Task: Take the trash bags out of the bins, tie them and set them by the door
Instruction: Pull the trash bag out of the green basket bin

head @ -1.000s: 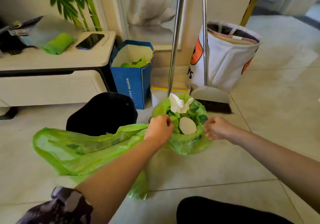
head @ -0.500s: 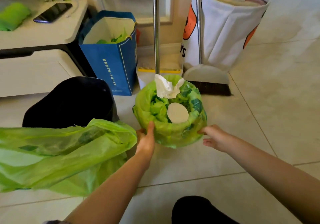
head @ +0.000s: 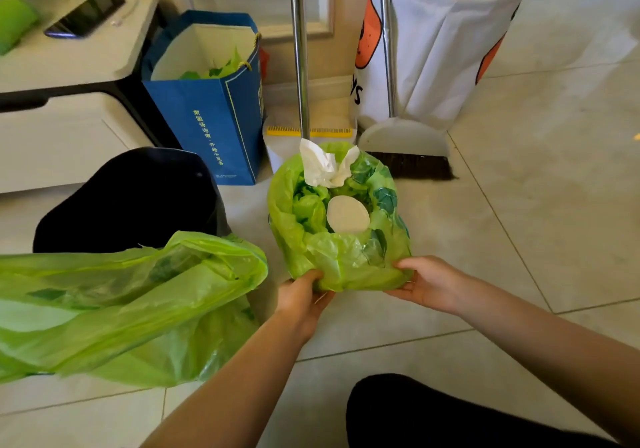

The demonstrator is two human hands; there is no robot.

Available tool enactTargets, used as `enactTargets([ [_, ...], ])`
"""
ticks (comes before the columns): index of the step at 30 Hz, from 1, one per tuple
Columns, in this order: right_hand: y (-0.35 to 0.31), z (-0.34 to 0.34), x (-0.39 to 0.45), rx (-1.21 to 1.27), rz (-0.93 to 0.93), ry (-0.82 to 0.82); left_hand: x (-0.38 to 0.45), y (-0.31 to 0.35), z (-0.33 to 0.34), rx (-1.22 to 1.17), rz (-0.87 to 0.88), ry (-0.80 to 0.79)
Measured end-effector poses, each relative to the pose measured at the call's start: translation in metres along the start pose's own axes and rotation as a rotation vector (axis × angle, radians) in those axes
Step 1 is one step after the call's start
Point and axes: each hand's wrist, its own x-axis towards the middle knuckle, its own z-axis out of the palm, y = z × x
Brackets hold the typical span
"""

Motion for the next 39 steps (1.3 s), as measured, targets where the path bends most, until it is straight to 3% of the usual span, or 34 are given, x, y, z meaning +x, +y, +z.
enactTargets([
  [10,-0.052,0.032,-0.066,0.056,-0.132,-0.05,-0.048,0.059,0.022,0.233,0.299,0.059],
  [15,-0.086,0.048,-0.067,0.05,-0.186,0.002,-0.046,0.098,0.033,0.192,0.284,0.062],
  [18,-0.099,0.048,-0.055,0.016,-0.112,0.087,-0.036,0.114,0.035,0.156,0.228,0.083],
  [24,-0.122,0.035,-0.031,-0.186,0.093,0.165,-0.013,0.141,0.022,0.294,0.187,0.278],
  [33,-0.147,0.044,-0.001,-0.588,0.189,0.268,0.013,0.156,0.034,0.473,0.031,0.134],
  [37,-0.15,0.055,0.005,-0.697,0.133,0.378,0.033,0.157,0.026,0.468,0.151,0.242],
  [39,-0.153,0.059,0.007,-0.809,0.012,0.459,0.042,0.158,0.024,0.518,0.266,0.303],
])
